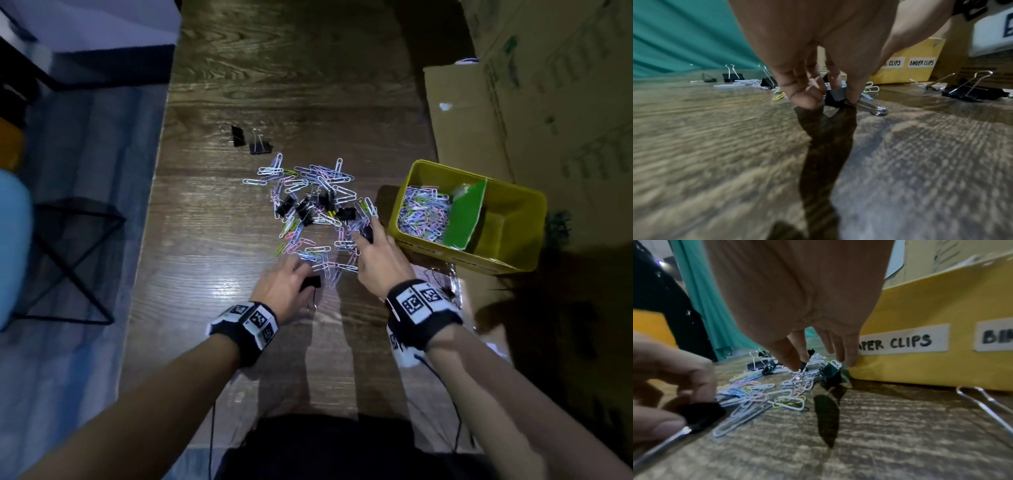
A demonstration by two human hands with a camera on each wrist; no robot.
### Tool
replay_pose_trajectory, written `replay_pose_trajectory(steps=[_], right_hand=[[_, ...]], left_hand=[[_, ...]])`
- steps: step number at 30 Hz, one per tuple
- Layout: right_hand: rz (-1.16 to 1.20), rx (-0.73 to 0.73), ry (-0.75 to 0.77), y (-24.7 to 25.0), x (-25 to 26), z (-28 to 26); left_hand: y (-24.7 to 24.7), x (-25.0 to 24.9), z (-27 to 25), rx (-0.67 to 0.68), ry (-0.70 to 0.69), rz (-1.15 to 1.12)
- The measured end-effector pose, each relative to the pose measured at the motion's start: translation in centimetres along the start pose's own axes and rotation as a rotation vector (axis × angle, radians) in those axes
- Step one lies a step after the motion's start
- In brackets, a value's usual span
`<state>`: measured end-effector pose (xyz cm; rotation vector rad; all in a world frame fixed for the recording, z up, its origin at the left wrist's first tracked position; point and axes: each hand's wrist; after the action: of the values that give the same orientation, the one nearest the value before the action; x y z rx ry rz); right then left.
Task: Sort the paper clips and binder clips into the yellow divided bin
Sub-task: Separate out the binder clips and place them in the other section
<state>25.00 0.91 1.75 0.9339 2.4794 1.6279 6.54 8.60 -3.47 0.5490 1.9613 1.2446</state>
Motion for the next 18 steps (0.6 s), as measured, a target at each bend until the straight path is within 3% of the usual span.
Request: replay_pose_trajectory(steps=[4,13,18], right_hand=[[-0.04,-0.054,-0.056,-0.3,0.4,0.2],[-0.051,0.042,-0.287,-1.0,-0.8,-4.2],[0.051,-0.072,-0.148,1.0,1.6,-2.4]], left_hand=[[-0.2,2.1,-2.0,-0.079,-0.055,-0.067],[4.6,10.5,0.3,-0.149,0.107,-0.15],[7.4,6.8,6.3,-0.144,0.135,-0.073]])
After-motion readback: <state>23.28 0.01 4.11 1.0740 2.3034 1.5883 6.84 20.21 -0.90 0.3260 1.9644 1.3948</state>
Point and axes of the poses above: each hand's wrist, its own z-axis towards the middle knuckle, its own y-axis out of the back of the hand, x = y × z, and after that the axes turned 4 degrees about -x, right-handed
